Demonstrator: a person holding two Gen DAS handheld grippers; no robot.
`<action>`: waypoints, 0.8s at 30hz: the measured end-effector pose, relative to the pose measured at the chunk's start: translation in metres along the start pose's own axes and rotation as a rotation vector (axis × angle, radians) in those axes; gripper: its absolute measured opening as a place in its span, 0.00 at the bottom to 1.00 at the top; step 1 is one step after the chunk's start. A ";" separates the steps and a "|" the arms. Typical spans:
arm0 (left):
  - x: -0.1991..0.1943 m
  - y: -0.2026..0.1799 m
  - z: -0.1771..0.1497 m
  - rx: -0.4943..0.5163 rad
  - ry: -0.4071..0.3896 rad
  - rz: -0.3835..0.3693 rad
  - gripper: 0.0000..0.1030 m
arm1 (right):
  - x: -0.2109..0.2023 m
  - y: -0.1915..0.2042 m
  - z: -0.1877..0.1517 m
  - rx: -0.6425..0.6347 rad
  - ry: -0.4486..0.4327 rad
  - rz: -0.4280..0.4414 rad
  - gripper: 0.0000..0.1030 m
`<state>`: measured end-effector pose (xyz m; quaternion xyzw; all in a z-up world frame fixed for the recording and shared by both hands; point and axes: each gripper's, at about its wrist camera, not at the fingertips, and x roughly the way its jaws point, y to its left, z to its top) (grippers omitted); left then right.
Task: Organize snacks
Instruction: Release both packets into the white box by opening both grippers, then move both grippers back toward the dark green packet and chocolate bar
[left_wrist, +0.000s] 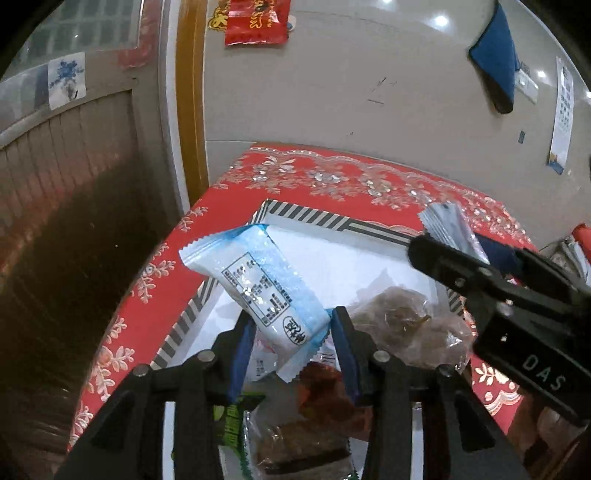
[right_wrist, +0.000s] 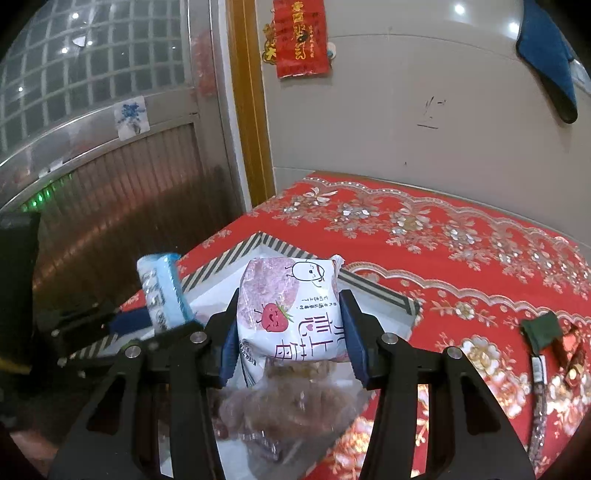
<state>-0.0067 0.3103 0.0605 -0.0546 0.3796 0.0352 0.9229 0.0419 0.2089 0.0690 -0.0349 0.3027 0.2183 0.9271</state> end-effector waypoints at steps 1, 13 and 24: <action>0.000 -0.003 0.000 0.004 0.000 0.003 0.53 | 0.003 0.000 0.002 0.003 0.010 0.001 0.56; -0.018 -0.025 0.006 0.033 -0.044 0.030 0.86 | -0.044 -0.038 -0.002 0.099 -0.110 0.019 0.62; -0.036 -0.115 0.008 0.161 -0.103 0.000 0.91 | -0.121 -0.188 -0.060 0.311 -0.201 -0.239 0.62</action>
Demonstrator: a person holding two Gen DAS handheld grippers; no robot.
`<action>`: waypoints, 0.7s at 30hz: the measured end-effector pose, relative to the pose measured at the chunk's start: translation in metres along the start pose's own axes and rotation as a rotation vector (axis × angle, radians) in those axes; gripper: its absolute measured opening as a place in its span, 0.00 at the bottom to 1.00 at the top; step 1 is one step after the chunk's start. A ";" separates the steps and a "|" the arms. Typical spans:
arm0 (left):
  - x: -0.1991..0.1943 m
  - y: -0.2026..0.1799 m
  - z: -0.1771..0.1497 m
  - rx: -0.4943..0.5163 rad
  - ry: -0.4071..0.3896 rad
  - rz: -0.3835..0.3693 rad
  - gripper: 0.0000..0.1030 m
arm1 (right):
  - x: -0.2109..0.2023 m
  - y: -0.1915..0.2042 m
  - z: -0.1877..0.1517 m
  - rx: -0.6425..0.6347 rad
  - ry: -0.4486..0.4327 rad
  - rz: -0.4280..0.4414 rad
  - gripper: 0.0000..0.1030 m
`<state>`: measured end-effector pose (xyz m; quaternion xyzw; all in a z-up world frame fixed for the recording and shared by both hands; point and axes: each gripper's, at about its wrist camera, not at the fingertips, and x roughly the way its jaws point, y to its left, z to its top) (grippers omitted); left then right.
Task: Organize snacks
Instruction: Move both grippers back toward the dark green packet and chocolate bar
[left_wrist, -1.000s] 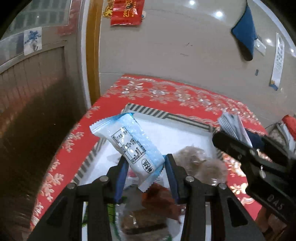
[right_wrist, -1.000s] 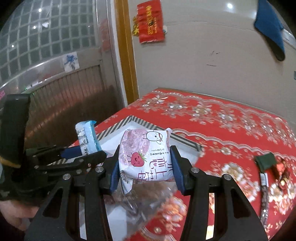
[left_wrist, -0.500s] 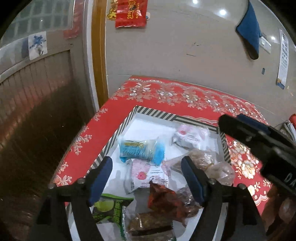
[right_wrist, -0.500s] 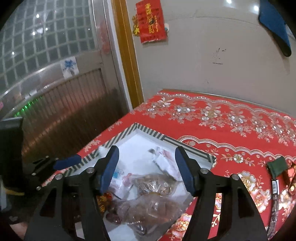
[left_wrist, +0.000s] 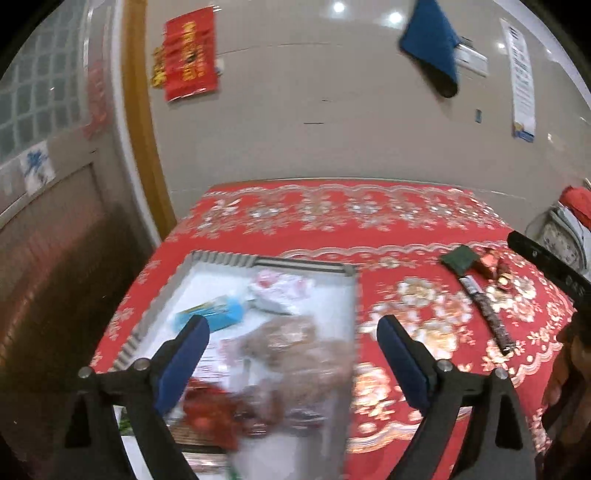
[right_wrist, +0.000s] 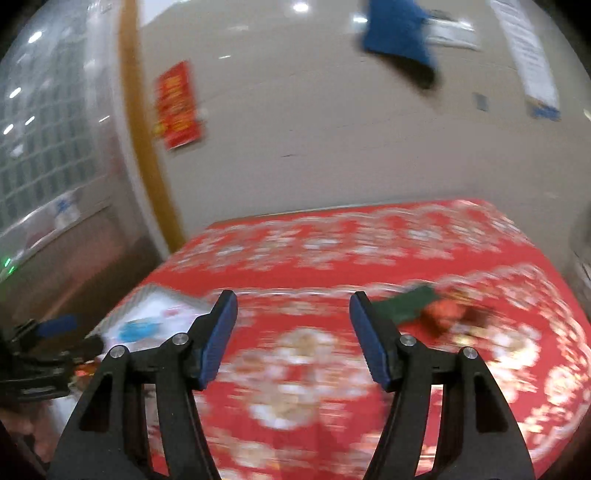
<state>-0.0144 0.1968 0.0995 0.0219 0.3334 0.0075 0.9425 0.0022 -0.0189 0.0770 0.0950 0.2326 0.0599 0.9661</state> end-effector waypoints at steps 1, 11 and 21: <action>0.001 -0.009 0.002 0.009 -0.001 -0.005 0.91 | -0.003 -0.020 0.000 0.027 -0.010 -0.032 0.62; 0.015 -0.101 0.026 0.004 0.031 -0.140 0.93 | -0.015 -0.130 -0.007 0.251 -0.032 -0.233 0.62; 0.085 -0.153 0.018 -0.101 0.134 -0.243 0.95 | -0.032 -0.170 -0.006 0.387 -0.087 -0.295 0.62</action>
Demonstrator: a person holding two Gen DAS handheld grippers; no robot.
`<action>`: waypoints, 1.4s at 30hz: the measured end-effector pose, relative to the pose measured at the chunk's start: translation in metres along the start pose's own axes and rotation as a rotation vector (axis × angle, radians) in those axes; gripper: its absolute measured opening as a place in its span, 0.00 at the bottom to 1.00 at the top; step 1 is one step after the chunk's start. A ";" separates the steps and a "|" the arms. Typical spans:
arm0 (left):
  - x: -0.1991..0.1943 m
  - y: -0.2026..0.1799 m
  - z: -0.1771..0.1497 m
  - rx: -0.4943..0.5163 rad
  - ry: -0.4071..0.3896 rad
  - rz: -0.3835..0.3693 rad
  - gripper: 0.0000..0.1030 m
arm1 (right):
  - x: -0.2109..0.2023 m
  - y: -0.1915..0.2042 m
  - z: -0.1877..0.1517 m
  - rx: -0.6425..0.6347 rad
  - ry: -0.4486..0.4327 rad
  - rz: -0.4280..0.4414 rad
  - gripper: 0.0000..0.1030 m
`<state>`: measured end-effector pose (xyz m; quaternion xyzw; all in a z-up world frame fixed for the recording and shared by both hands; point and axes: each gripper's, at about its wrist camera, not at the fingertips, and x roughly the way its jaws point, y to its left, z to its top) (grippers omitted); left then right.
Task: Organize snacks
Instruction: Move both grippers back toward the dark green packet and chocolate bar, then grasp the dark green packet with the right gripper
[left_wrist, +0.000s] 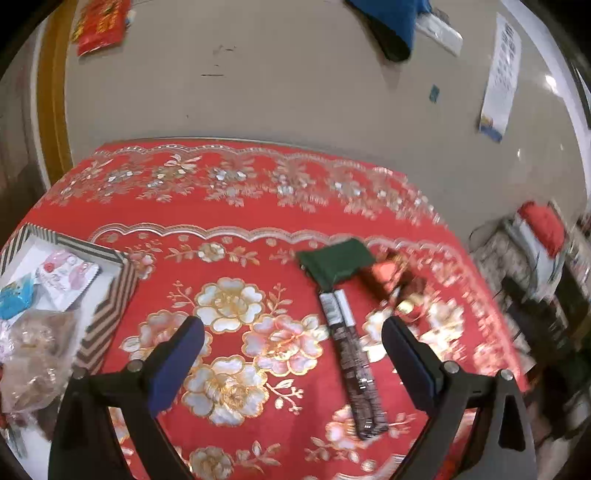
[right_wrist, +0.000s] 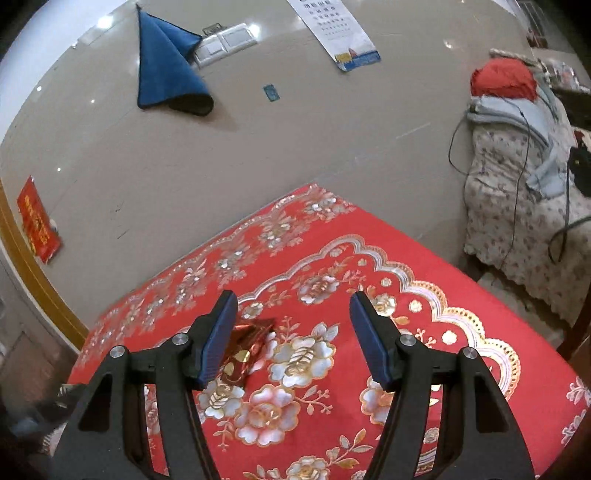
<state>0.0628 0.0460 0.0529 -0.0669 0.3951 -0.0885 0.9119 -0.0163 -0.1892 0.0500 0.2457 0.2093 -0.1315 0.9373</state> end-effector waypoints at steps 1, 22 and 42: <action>0.004 0.001 -0.004 0.010 -0.002 0.007 0.95 | 0.002 0.002 0.000 -0.008 0.009 0.005 0.62; 0.022 0.057 -0.014 -0.184 0.044 0.038 0.95 | 0.141 0.110 0.007 -0.451 0.411 -0.077 0.62; 0.009 0.065 -0.004 -0.186 -0.010 0.017 0.95 | 0.083 0.162 -0.058 -0.888 0.733 0.026 0.66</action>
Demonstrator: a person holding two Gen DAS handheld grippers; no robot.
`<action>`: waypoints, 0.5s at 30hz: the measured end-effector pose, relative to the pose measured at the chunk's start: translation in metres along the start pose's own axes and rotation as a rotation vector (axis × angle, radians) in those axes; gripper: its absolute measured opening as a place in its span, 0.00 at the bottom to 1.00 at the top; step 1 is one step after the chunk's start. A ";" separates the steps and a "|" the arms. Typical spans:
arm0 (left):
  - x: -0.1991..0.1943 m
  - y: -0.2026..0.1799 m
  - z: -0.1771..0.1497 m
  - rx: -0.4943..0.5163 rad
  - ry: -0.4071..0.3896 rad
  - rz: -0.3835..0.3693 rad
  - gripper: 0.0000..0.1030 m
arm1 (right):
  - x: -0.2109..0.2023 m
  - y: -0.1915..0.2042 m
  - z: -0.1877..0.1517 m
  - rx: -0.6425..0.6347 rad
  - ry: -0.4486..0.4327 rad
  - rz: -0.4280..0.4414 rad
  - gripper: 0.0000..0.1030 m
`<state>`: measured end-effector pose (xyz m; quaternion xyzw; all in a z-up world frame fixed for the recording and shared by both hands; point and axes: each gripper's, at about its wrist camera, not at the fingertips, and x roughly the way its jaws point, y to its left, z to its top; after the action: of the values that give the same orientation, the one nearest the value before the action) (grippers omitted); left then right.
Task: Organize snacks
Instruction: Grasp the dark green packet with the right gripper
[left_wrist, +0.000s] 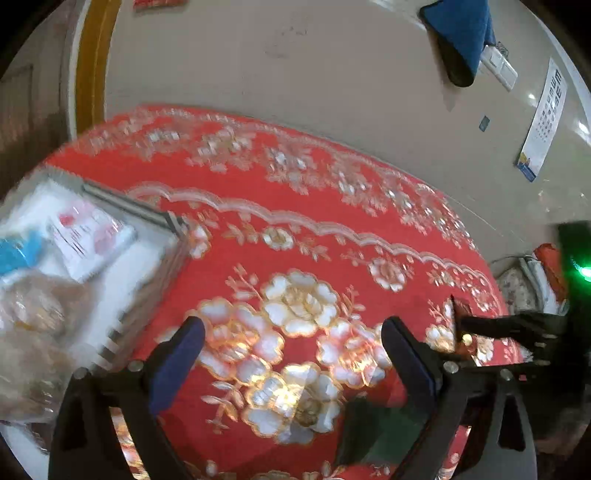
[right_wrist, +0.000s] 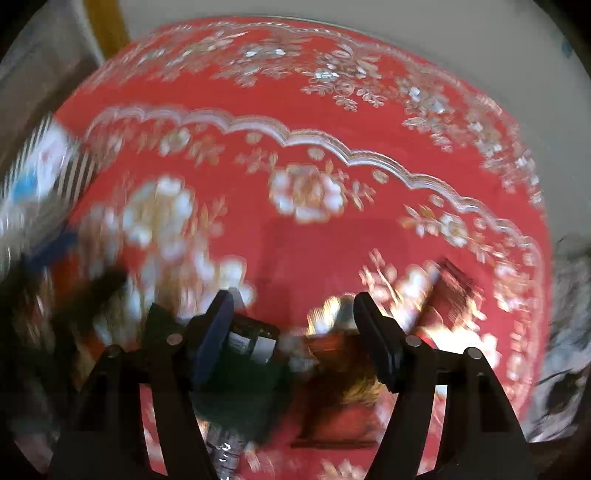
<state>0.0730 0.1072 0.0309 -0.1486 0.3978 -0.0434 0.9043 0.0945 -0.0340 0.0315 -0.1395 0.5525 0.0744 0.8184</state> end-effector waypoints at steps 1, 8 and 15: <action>-0.003 0.000 0.001 0.004 -0.017 -0.003 0.95 | -0.017 -0.006 -0.006 0.026 -0.071 0.006 0.66; 0.001 -0.021 0.011 0.244 0.019 -0.111 0.95 | -0.076 -0.063 -0.077 0.376 -0.393 0.046 0.66; -0.006 0.008 0.021 0.112 -0.033 -0.012 0.95 | -0.086 0.008 -0.107 -0.012 -0.507 0.255 0.66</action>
<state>0.0842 0.1206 0.0465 -0.1006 0.3790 -0.0684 0.9174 -0.0346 -0.0565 0.0726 -0.0506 0.3430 0.2123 0.9136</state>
